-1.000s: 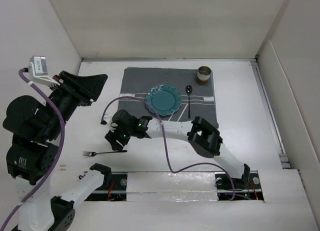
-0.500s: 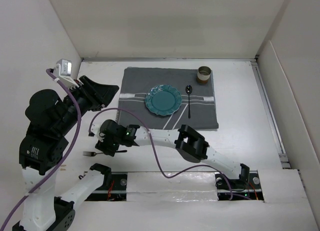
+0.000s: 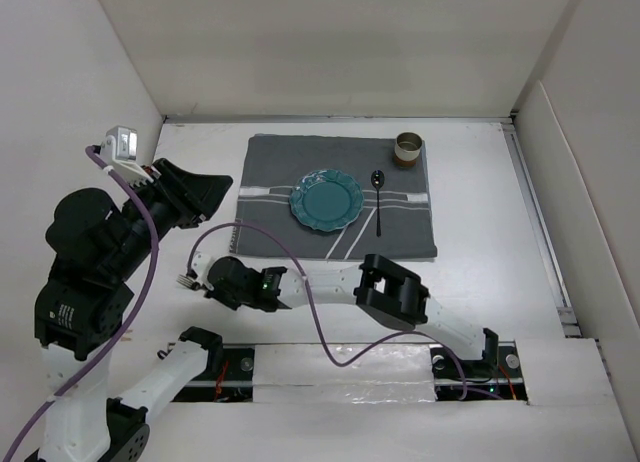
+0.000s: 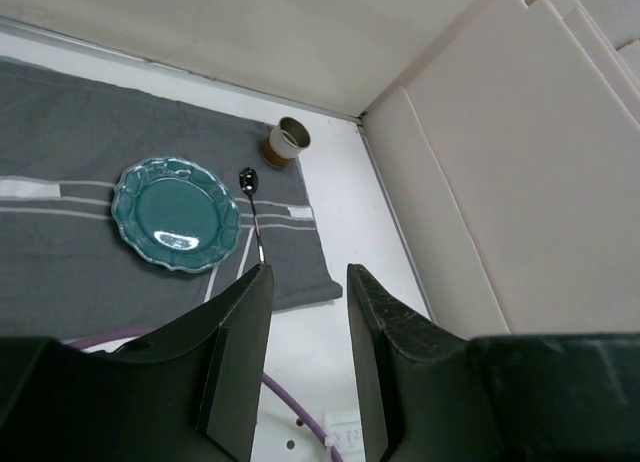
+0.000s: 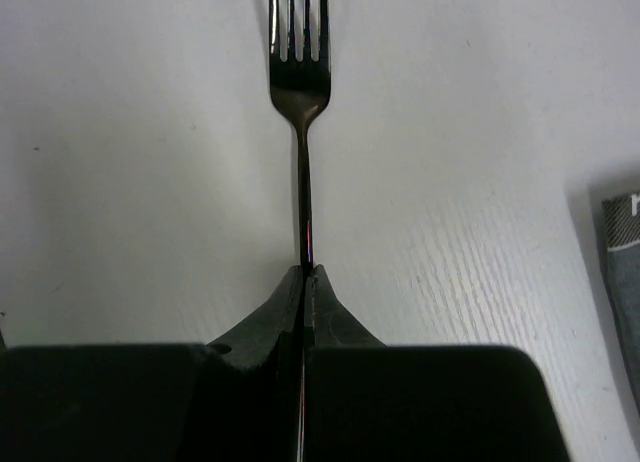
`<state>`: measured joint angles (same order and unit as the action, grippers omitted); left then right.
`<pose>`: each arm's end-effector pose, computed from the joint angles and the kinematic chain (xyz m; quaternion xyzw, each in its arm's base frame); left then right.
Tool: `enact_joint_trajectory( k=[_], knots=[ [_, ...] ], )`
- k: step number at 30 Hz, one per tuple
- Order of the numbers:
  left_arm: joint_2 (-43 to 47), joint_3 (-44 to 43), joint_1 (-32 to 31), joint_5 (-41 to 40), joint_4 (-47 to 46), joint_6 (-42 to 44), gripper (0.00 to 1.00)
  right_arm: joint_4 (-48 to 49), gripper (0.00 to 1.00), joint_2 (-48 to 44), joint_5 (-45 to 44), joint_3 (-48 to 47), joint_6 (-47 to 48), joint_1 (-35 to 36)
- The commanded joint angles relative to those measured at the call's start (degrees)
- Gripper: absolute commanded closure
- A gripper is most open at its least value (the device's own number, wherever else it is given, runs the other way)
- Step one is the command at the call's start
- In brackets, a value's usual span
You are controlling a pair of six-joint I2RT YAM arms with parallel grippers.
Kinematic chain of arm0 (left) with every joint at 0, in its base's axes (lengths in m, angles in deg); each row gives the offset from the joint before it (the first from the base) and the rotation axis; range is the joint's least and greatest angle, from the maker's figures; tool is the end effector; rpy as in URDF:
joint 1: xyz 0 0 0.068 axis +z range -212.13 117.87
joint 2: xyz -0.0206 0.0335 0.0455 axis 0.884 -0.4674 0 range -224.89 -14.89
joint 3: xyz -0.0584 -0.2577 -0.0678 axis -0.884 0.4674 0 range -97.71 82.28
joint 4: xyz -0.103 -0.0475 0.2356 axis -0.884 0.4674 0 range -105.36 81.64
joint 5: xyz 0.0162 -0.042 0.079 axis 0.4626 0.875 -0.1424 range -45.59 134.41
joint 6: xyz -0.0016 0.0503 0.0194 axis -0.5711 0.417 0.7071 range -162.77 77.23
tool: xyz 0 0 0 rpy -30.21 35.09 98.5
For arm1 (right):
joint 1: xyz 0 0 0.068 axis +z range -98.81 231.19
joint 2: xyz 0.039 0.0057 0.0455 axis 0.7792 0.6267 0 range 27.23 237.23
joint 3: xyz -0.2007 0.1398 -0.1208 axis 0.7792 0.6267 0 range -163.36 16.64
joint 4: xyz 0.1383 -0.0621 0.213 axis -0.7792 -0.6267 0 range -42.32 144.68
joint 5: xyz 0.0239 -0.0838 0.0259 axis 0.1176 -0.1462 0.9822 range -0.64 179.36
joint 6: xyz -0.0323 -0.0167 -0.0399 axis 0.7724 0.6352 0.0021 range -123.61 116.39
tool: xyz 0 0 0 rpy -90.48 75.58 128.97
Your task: Set the dinner table for one person
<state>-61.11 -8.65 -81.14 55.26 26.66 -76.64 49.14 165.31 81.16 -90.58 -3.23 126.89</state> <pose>0.0716 -0.0318 0.5242 -0.0210 0.6903 -0.3791 0.6159 0.1395 0.5273 0.1508 -0.5232 0.7211 0.2242 0.3950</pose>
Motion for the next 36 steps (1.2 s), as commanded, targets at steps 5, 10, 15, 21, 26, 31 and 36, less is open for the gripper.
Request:
enact_joint_trajectory(
  k=[5,10,15,21,26,31,36],
  knots=[
    [-0.89,-0.47,-0.07,-12.30,4.01,2.05,0.67,-6.22,1.00,-7.64,0.03,-3.86,-12.67,-4.24],
    [1.56,6.11,-0.07,-16.92,3.34,1.09,0.67,-9.83,1.00,-11.52,-3.30,-6.94,-22.34,-12.57],
    [4.99,15.68,-0.07,-15.95,-1.32,-0.50,0.67,-16.25,1.00,-7.58,-7.69,-14.41,-30.17,-20.32],
    [4.47,18.34,-0.07,-13.23,-3.26,-0.41,0.68,-20.39,1.00,-0.72,-10.33,-22.86,-40.54,-25.86],
    [4.56,20.97,-0.07,-11.91,-4.14,0.38,0.68,-21.88,1.00,2.81,-11.13,-26.02,-46.52,-26.48],
    [6.14,25.28,-0.07,-11.20,-5.02,0.12,0.68,-22.76,1.00,4.39,-12.18,-25.85,-49.24,-25.78],
    [7.63,27.13,-0.07,-8.22,-4.23,-0.50,0.68,-22.49,1.00,6.23,-11.91,-25.93,-50.22,-25.25]
  ],
)
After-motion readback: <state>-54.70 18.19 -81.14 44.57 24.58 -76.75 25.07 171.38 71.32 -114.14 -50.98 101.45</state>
